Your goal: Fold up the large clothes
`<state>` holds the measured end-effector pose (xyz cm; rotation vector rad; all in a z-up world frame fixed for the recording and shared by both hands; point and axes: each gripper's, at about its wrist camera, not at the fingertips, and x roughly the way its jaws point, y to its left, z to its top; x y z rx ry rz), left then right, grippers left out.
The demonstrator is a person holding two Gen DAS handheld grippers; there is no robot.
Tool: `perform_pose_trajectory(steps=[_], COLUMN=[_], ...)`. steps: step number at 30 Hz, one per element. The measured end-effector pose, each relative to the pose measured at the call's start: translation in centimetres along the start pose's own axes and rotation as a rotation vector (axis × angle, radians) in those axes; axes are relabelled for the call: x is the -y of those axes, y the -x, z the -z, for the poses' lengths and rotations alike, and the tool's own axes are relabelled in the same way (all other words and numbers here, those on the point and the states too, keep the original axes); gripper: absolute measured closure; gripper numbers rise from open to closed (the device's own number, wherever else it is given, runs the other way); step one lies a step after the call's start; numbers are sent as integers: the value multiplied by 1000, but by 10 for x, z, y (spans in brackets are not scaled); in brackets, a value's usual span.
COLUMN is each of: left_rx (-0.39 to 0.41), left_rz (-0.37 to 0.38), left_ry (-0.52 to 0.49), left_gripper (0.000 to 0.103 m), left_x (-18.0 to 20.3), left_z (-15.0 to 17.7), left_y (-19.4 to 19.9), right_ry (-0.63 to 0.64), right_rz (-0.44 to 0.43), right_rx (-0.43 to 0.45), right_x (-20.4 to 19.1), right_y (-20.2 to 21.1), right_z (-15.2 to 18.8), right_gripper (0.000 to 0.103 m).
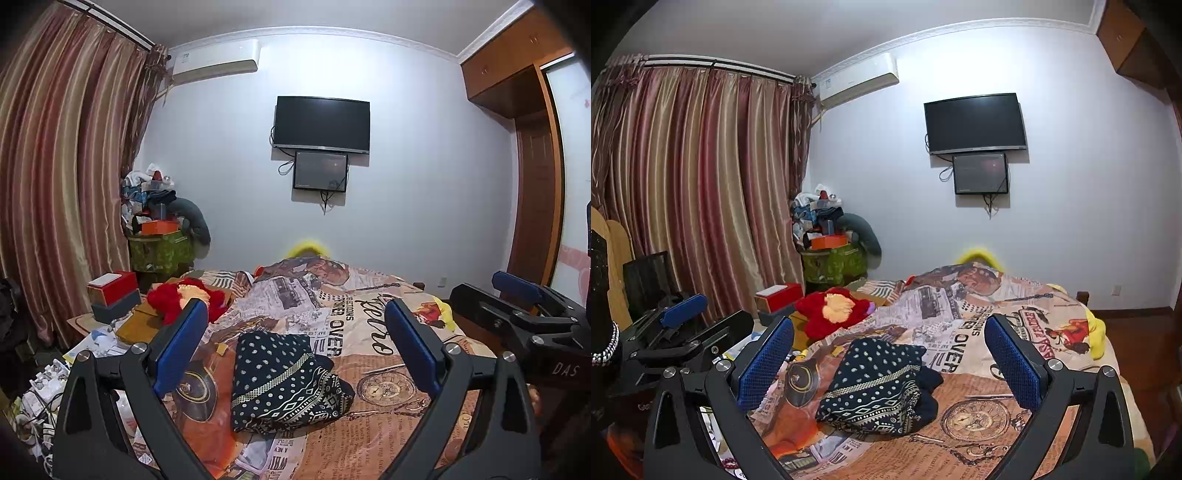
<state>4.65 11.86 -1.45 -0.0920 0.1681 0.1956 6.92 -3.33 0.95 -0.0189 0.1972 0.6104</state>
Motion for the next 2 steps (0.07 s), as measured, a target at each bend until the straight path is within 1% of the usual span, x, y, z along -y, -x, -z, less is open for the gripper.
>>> perform_pose_trajectory(steps=[2], left_rx=[0], left_rz=[-4], left_ry=[-3], left_gripper=[6], left_x=[1], left_z=[0], left_y=[0], right_ry=[0], right_rz=[-1], right_rx=[0], right_x=[0], right_y=[0], right_z=[0], right_gripper=[0])
